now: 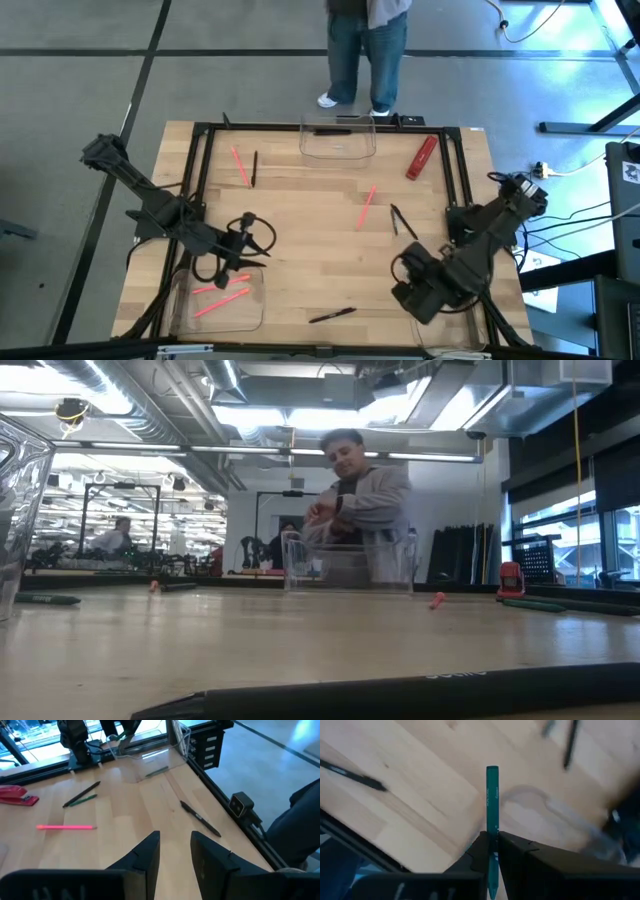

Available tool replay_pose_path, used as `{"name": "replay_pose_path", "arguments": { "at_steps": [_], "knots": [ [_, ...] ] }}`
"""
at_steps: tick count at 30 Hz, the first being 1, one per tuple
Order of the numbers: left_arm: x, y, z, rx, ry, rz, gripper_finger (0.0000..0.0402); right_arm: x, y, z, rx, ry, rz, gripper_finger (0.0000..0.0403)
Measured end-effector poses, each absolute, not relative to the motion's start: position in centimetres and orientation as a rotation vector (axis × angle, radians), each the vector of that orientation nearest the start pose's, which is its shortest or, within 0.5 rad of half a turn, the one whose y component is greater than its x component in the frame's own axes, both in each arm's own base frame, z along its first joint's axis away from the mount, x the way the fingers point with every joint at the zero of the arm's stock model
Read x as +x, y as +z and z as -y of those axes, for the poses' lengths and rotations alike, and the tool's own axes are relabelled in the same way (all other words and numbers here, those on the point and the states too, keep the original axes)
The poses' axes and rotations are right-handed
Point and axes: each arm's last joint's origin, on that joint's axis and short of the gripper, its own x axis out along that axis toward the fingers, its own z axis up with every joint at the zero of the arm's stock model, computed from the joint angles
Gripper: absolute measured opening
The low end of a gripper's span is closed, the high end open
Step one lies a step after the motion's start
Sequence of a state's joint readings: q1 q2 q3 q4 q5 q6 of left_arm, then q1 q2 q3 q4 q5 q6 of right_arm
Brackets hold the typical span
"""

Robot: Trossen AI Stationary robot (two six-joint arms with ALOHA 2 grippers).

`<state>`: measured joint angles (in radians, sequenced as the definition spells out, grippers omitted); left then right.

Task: Sort crayons/erasers/pens/pencils in bins
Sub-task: Put the green crayon into the bottom right transparent bin

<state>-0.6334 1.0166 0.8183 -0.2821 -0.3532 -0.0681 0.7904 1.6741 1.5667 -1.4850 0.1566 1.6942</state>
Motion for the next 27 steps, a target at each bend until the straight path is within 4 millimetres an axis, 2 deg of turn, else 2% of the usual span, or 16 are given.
{"name": "replay_pose_path", "arguments": {
  "at_steps": [12,16,21,27],
  "knots": [
    [18.3,29.3,12.2,0.187,-0.265,-0.434,0.0102,16.6,29.7,-24.3,0.812,-0.878,-1.331,0.0032],
    [18.3,29.3,12.2,0.223,-0.273,-0.429,0.0102,16.1,27.7,-24.8,0.868,-0.927,-1.336,0.0032],
    [18.3,29.3,12.2,0.242,-0.277,-0.427,0.0102,16.5,24.6,-25.2,0.939,-0.887,-1.347,0.0033],
    [18.2,29.3,12.5,0.268,-0.392,-0.426,0.0102,16.6,21.6,-24.5,0.961,-0.929,-1.331,0.0033]
  ]
}}
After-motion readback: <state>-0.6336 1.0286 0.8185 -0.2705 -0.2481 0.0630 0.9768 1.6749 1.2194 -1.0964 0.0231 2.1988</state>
